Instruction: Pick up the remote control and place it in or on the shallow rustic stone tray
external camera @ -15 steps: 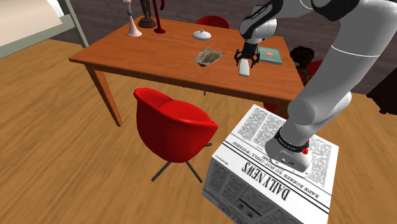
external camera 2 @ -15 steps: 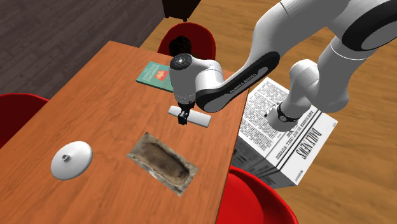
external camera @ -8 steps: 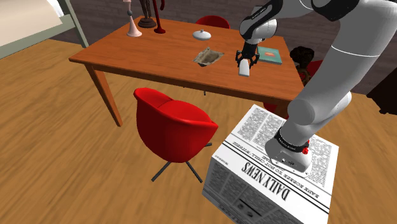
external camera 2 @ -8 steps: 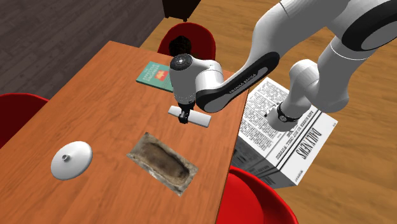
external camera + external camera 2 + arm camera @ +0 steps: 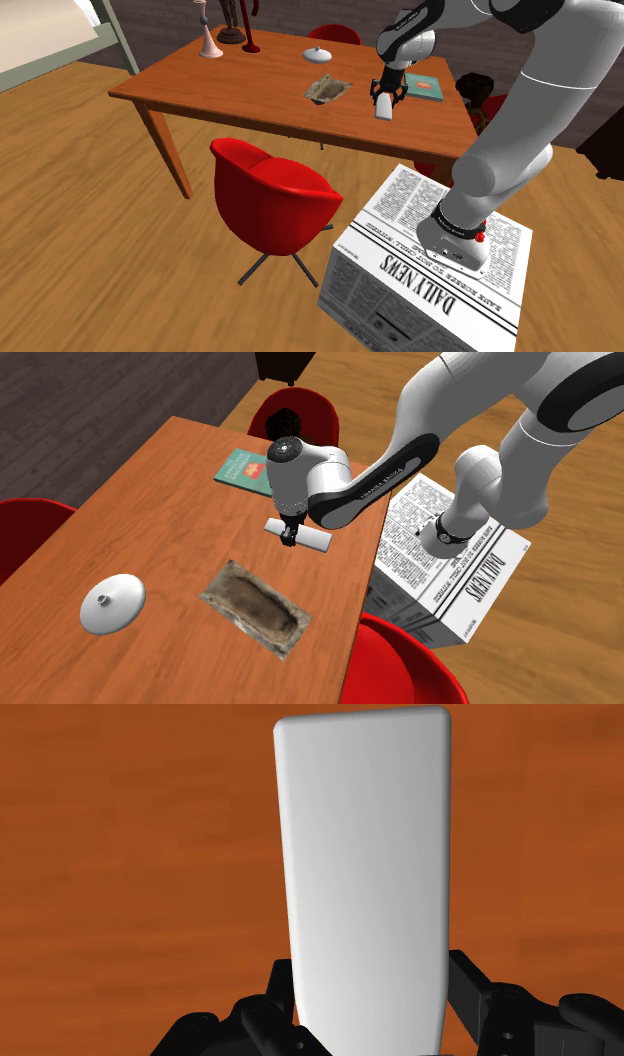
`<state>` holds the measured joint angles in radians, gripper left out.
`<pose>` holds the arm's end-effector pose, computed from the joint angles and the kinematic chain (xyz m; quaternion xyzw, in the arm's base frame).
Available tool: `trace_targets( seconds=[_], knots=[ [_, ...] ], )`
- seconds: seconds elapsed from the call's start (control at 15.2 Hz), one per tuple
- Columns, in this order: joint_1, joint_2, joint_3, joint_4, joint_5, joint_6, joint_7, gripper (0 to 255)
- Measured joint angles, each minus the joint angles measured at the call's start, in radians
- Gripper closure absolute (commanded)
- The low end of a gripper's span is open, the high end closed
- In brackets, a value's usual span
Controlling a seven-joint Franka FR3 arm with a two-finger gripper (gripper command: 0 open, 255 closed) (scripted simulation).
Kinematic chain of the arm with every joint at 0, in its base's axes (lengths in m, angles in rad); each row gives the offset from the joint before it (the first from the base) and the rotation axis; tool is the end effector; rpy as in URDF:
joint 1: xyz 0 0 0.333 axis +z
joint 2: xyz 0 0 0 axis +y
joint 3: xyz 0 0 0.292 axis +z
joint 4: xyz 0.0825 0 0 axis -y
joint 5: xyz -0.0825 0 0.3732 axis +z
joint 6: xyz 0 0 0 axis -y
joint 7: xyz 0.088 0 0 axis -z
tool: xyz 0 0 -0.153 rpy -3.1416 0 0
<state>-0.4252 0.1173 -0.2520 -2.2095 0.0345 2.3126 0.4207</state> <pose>0.4138 -0.3317 0.2651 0.8473 -0.5311 -0.0053 0.0013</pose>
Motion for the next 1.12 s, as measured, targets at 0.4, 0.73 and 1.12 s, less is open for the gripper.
trace_targets(
  seconds=[0.4, 0.73, 1.12],
  knots=[
    [0.002, -0.032, -0.001, 0.018, -0.012, -0.049, 0.009, 255],
    [0.004, -0.07, -0.002, 0.049, -0.024, -0.116, 0.019, 255],
    [0.005, -0.106, -0.002, 0.092, -0.036, -0.194, 0.026, 255]
  ],
)
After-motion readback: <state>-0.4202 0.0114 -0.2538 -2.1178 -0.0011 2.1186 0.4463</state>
